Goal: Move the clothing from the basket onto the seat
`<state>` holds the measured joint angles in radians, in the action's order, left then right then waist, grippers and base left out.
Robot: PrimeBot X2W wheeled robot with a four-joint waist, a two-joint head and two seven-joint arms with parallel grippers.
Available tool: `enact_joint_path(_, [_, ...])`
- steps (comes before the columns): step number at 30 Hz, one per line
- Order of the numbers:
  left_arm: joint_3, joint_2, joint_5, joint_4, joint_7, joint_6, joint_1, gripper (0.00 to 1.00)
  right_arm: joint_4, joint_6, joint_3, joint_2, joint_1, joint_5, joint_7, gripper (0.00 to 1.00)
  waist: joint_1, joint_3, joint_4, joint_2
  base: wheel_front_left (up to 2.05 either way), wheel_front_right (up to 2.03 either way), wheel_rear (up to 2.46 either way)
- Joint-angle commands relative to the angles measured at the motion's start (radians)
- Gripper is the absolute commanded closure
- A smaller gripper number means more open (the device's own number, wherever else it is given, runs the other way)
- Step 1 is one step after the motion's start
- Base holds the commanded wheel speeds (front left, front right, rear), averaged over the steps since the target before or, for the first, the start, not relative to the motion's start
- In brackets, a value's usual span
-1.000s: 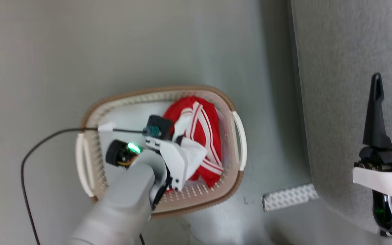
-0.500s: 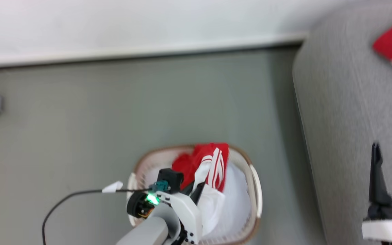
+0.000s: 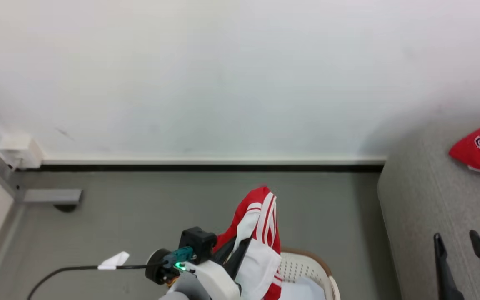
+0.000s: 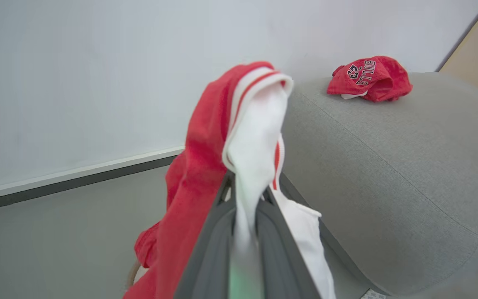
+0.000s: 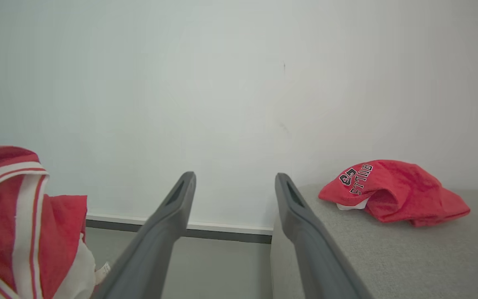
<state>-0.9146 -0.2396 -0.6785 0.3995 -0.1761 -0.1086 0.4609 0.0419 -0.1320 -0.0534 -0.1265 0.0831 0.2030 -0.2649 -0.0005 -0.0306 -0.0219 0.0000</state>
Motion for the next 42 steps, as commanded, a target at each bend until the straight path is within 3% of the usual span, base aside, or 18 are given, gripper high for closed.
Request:
enact_joint_path(1, [0.001, -0.033, 0.021, -0.067, 0.019, -0.016, -0.013, 1.0, -0.006, 0.003, 0.024, -0.022, 0.01, 0.018, 0.001, 0.0, 0.0005, 0.048, 0.024, 0.0, 0.0, 0.0, 0.0])
enact_joint_path(5, [-0.005, -0.123, 0.043, -0.246, 0.073, -0.045, -0.021, 1.0, -0.023, 0.003, 0.121, -0.094, -0.016, 0.054, 0.001, 0.0, 0.0005, 0.06, 0.02, 0.0, 0.0, 0.0, 0.0])
enact_joint_path(7, [-0.006, -0.14, 0.048, -0.284, 0.083, -0.047, -0.022, 1.0, -0.028, 0.003, 0.156, -0.117, -0.029, 0.068, 0.001, 0.0, 0.0005, 0.061, 0.018, 0.0, 0.0, 0.0, 0.0])
enact_joint_path(11, [-0.006, -0.197, 0.067, -0.403, 0.11, -0.047, -0.01, 1.0, -0.047, 0.003, 0.321, -0.223, -0.091, 0.143, 0.001, 0.0, 0.0005, 0.061, 0.01, 0.0, 0.0, 0.0, 0.0])
enact_joint_path(12, [-0.01, -0.211, 0.078, -0.444, 0.113, -0.038, 0.005, 1.0, -0.053, 0.003, 0.415, -0.279, -0.136, 0.189, 0.001, 0.0, 0.0005, 0.061, 0.008, 0.0, 0.0, 0.0, 0.0])
enact_joint_path(15, [-0.012, -0.217, 0.088, -0.47, 0.112, -0.028, 0.019, 1.0, -0.056, 0.003, 0.507, -0.336, -0.185, 0.24, 0.001, 0.0, 0.0005, 0.061, 0.008, 0.0, 0.0, 0.0, 0.0])
enact_joint_path(19, [-0.023, -0.201, 0.089, -0.5, 0.107, -0.003, 0.052, 1.0, -0.07, 0.003, 0.687, -0.426, -0.294, 0.341, 0.017, 0.0, 0.0005, 0.058, 0.013, 0.0, 0.0, 0.0, 0.0])
enact_joint_path(25, [-0.054, -0.158, 0.103, -0.503, 0.101, 0.047, 0.104, 1.0, -0.091, 0.003, 0.894, -0.505, -0.45, 0.468, 0.026, 0.0, 0.0005, 0.049, 0.022, 0.0, 0.0, 0.0, 0.0])
enact_joint_path(30, [-0.082, -0.123, 0.097, -0.492, 0.102, 0.078, 0.128, 1.0, -0.072, 0.003, 1.006, -0.53, -0.548, 0.539, 0.024, 0.0, 0.0005, 0.046, 0.027, 0.0, 0.0, 0.0, 0.0])
enact_joint_path(36, [-0.098, -0.084, 0.093, -0.461, 0.093, 0.093, 0.145, 1.0, -0.055, 0.003, 1.142, -0.512, -0.636, 0.617, 0.019, 0.0, 0.0005, 0.04, 0.027, 0.0, 0.0, 0.0, 0.0])
enact_joint_path(38, [-0.099, -0.074, 0.089, -0.448, 0.086, 0.095, 0.147, 1.0, -0.041, 0.003, 1.166, -0.504, -0.656, 0.643, 0.012, 0.99, 0.0005, 0.037, 0.026, 0.0, 0.0, 0.0, 0.0])
enact_joint_path(42, [-0.098, -0.069, 0.085, -0.415, 0.08, 0.086, 0.143, 1.0, -0.008, 0.003, 1.168, -0.49, -0.67, 0.686, 0.003, 1.0, 0.0005, 0.028, 0.017, 0.0, 0.0, 0.0, 0.0])
